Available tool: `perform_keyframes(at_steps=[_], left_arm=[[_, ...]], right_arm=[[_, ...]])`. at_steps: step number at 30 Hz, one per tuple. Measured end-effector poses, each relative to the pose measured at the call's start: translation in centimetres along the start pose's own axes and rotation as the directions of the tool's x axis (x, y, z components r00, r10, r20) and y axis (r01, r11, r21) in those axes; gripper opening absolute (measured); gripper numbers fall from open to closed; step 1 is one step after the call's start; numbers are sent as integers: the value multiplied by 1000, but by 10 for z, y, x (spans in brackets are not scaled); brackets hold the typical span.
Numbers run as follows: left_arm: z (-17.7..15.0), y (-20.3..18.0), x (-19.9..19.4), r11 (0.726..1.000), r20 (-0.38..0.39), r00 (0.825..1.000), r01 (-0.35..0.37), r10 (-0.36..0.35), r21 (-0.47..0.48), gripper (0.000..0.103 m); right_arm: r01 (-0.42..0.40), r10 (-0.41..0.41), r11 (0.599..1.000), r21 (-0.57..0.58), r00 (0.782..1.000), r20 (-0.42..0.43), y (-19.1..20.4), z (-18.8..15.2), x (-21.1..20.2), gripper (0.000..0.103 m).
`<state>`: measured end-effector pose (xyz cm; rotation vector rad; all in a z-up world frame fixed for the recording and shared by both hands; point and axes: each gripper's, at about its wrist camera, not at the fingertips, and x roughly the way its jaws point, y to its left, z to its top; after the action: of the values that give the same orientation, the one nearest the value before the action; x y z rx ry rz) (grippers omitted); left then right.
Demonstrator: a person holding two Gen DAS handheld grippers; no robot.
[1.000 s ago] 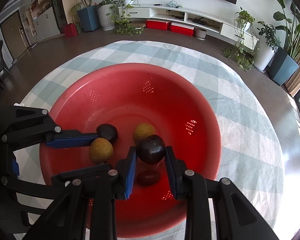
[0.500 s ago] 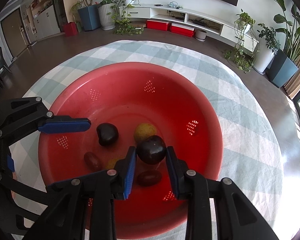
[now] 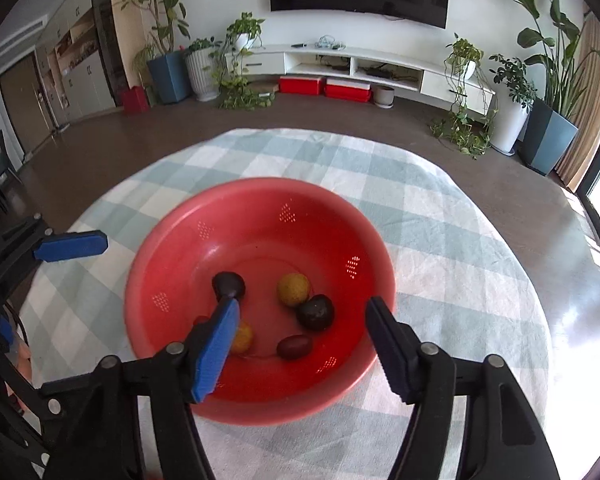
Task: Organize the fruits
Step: 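Withdraw both open tools from the bowl back toward the fruit pile, then move the left tool to an orange while the right tool closes on another orange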
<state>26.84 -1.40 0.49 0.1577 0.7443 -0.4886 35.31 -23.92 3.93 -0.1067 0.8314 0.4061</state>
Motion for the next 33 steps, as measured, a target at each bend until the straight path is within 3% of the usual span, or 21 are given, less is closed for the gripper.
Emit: perform_keyframes(at_steps=[4, 12, 17, 23, 27, 33], left_arm=[[-23, -13, -34, 1000, 32, 999, 5, -4, -18, 103], [-94, -45, -95, 996, 45, 998, 45, -42, -71, 103], [-132, -52, -121, 990, 51, 998, 41, -34, -134, 103], [-158, -61, -132, 986, 37, 999, 30, -24, -163, 103], [-175, -63, -138, 978, 33, 999, 21, -14, -206, 103], [-183, -56, -140, 976, 20, 1000, -5, 10, -218, 103]], right_arm=[[-45, 41, 998, 39, 994, 104, 0, -22, -45, 84], [-81, 62, 991, 105, 983, 173, 20, -98, -108, 86], [-78, 60, 988, 130, 989, 138, 46, -150, -119, 86], [-108, 98, 987, 123, 991, 86, 89, -190, -112, 86], [-108, 103, 987, 119, 994, 48, 111, -196, -98, 85], [-82, 81, 986, 143, 997, 14, 120, -197, -82, 72]])
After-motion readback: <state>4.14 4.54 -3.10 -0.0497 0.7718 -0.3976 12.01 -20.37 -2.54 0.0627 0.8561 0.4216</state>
